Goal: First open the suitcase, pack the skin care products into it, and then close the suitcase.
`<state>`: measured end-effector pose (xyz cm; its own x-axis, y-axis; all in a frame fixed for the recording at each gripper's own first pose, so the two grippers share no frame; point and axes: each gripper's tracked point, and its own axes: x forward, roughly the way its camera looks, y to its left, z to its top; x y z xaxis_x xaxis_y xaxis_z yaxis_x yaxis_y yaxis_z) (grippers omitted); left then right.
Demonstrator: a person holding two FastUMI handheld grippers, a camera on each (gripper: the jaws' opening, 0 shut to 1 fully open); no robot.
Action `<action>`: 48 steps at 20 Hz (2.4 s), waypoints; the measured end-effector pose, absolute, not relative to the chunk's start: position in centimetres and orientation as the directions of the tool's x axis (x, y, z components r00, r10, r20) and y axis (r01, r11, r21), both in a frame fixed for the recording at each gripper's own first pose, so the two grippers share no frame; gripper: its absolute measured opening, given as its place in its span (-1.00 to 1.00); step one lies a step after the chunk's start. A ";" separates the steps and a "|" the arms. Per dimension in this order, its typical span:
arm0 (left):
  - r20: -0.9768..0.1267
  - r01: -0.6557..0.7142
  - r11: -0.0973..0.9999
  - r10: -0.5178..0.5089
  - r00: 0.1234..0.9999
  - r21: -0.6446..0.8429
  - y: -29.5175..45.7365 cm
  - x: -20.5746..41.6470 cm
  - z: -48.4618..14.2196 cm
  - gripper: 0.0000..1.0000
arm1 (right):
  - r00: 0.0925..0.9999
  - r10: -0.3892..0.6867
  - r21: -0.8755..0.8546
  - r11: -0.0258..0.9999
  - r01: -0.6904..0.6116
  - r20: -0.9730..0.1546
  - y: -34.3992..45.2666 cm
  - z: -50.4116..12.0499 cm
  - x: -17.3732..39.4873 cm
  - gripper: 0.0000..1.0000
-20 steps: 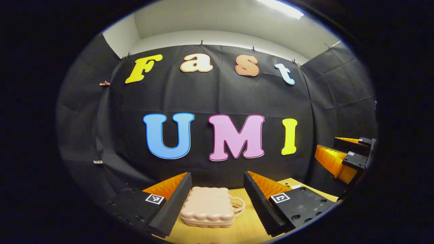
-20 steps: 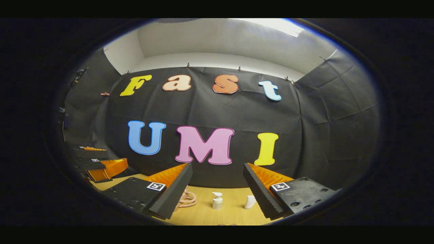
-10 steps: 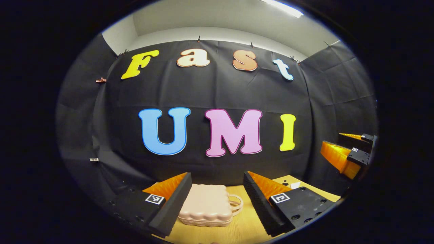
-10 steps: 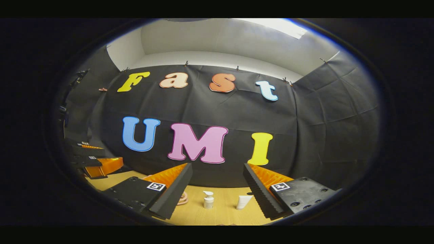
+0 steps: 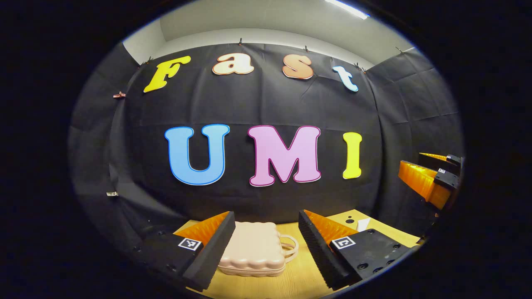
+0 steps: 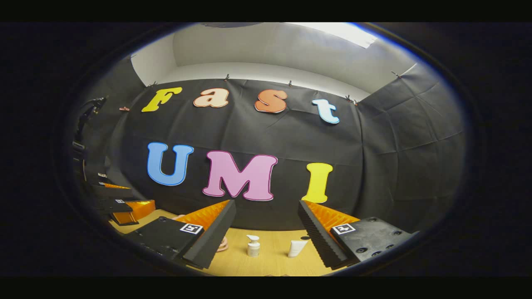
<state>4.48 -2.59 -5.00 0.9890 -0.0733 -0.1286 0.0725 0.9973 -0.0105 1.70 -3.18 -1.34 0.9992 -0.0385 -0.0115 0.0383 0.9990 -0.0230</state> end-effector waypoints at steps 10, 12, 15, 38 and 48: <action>-0.320 0.180 0.984 -0.171 0.932 0.001 -9.4 13.4 -14.8 0.96 | 0.995 -0.022 -0.059 0.998 0.016 -0.095 -6.2 -7.2 4.4 0.93; -0.357 0.215 0.976 -0.190 0.914 0.030 -11.1 15.1 -17.3 0.96 | 0.992 -0.022 -0.048 0.999 0.016 -0.128 -7.0 -9.2 4.7 0.93; -0.435 0.287 0.954 -0.223 0.873 0.088 -13.8 17.6 -21.7 0.96 | 0.986 -0.031 -0.084 0.996 0.018 -0.161 -8.0 -12.0 5.1 0.93; -0.785 0.160 0.977 0.011 0.620 0.140 -14.5 26.9 -40.8 0.05 | 0.923 -0.026 -0.046 0.999 0.009 -0.384 -14.9 -23.1 8.5 0.94; -0.775 0.127 0.990 -0.125 0.619 -0.059 -15.2 27.0 -36.3 -0.85 | 0.915 -0.036 0.023 0.998 0.050 -0.403 -13.6 -22.5 7.2 0.93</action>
<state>26.96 -15.20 -36.27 0.6192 -0.1254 -0.7751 0.1269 0.9902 -0.0588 7.24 -13.56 -22.49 0.9146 -0.0360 -0.4027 0.0496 0.9985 0.0234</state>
